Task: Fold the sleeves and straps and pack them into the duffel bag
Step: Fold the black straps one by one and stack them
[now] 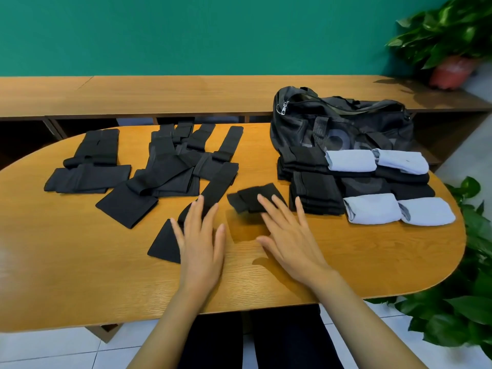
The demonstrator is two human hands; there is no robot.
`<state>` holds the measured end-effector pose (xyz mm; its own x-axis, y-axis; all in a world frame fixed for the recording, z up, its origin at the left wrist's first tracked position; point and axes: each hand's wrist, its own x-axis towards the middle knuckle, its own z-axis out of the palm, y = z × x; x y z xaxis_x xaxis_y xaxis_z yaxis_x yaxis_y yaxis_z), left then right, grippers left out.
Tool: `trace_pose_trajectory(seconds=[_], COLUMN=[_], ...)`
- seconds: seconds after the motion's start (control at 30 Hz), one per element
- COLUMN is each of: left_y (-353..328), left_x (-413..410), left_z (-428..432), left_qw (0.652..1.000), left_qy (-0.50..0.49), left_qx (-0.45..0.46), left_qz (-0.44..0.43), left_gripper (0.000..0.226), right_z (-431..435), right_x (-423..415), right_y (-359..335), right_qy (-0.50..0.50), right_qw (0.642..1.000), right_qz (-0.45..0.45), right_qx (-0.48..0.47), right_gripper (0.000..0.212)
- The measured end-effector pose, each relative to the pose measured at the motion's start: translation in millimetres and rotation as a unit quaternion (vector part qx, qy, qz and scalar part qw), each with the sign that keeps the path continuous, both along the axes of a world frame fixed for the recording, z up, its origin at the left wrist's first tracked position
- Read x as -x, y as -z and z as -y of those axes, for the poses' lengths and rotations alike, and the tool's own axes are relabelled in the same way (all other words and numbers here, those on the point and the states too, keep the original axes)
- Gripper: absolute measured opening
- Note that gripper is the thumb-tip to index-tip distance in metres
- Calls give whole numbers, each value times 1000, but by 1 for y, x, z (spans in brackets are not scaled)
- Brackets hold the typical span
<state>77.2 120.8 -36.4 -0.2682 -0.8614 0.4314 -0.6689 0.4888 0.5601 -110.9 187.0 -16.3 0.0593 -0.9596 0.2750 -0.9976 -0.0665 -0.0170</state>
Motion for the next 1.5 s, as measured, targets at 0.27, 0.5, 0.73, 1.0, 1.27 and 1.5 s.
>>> trace_pose_trajectory(seconds=[0.27,0.5,0.73,1.0,1.27,1.5], left_y=[2,3,2,1,-2,-6], left_x=[0,3,3,4,-5,-39], left_z=[4,6,8,8,7,18], left_qw=[994,995,995,994,979,974], left_qy=[-33,-34,-36,-36,-64,-127], left_qx=[-92,-93,-96,-100,-85,-75], left_qz=[-41,-27,-15,-26,-176,-171], left_gripper=[62,51,49,47,36,35], right_z=[68,80,79,72,37,22], right_x=[80,124,133,111,-10,-83], right_y=[-49,-40,-35,-41,-25,6], right_qy=[142,169,133,77,-26,-153], right_qw=[989,985,978,985,989,973], right_qz=[-11,-2,158,154,140,133], right_qx=[30,-36,-21,19,-50,-107], right_gripper=[84,67,54,38,63,55])
